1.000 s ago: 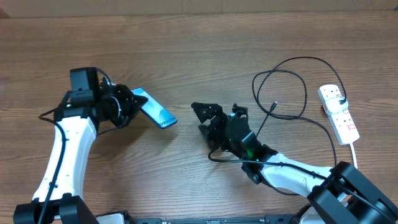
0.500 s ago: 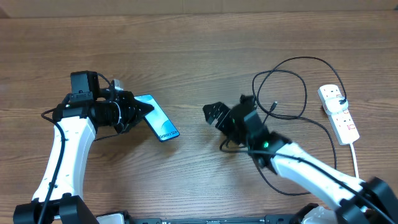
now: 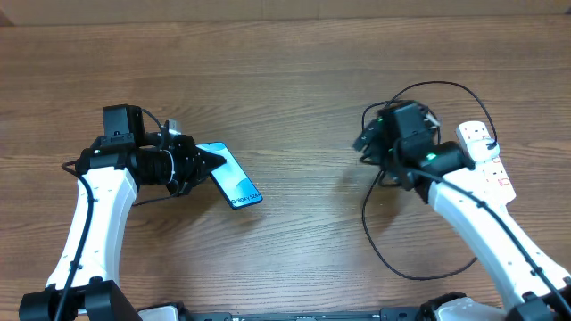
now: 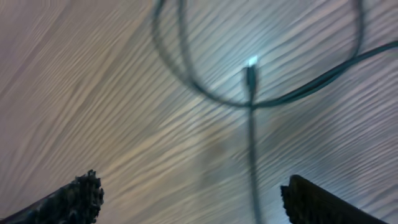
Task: Plug charger to phone and switch on socket
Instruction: 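Lower the right gripper onto the black cable's USB-C plug and grasp it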
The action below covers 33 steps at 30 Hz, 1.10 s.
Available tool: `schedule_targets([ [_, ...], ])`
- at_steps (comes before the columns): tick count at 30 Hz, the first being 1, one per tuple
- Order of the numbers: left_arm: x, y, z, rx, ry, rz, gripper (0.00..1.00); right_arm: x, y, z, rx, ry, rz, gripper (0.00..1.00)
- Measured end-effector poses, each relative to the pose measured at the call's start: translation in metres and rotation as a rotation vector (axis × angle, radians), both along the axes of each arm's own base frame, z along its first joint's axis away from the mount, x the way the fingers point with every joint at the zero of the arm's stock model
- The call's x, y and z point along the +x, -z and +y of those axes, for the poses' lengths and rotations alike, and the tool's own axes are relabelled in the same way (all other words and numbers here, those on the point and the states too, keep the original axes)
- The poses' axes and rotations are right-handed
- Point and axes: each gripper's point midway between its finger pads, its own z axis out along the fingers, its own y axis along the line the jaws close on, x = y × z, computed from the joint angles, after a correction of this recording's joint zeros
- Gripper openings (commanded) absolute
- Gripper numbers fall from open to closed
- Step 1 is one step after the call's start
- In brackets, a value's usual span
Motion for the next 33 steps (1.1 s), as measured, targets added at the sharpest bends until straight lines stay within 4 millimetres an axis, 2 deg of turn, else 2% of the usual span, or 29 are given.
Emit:
schedule_targets([
  [3,0.001,-0.001,0.0,-0.001,0.001,-0.006,0.04,0.001,0.018,-0.008,-0.035,-0.005,0.052,0.8],
  [8,0.001,-0.001,0.0,-0.001,0.0,-0.006,0.04,0.007,0.056,-0.009,-0.084,-0.025,0.133,0.67],
  [12,0.001,-0.001,0.0,-0.001,0.0,-0.006,0.04,0.011,0.081,-0.011,-0.111,-0.022,0.176,0.64],
  [17,0.001,-0.001,0.0,-0.001,0.0,-0.006,0.04,0.009,0.101,-0.012,-0.126,-0.016,0.224,0.59],
  [22,0.001,-0.001,0.0,-0.002,0.0,-0.006,0.04,0.01,0.111,-0.012,-0.132,-0.016,0.236,0.45],
  [29,0.002,-0.001,0.0,-0.001,0.0,-0.009,0.04,0.014,0.11,-0.011,-0.127,-0.017,0.219,0.12],
  [33,0.002,-0.001,0.0,-0.001,-0.001,-0.009,0.04,0.006,0.112,-0.009,-0.114,-0.03,0.254,0.07],
])
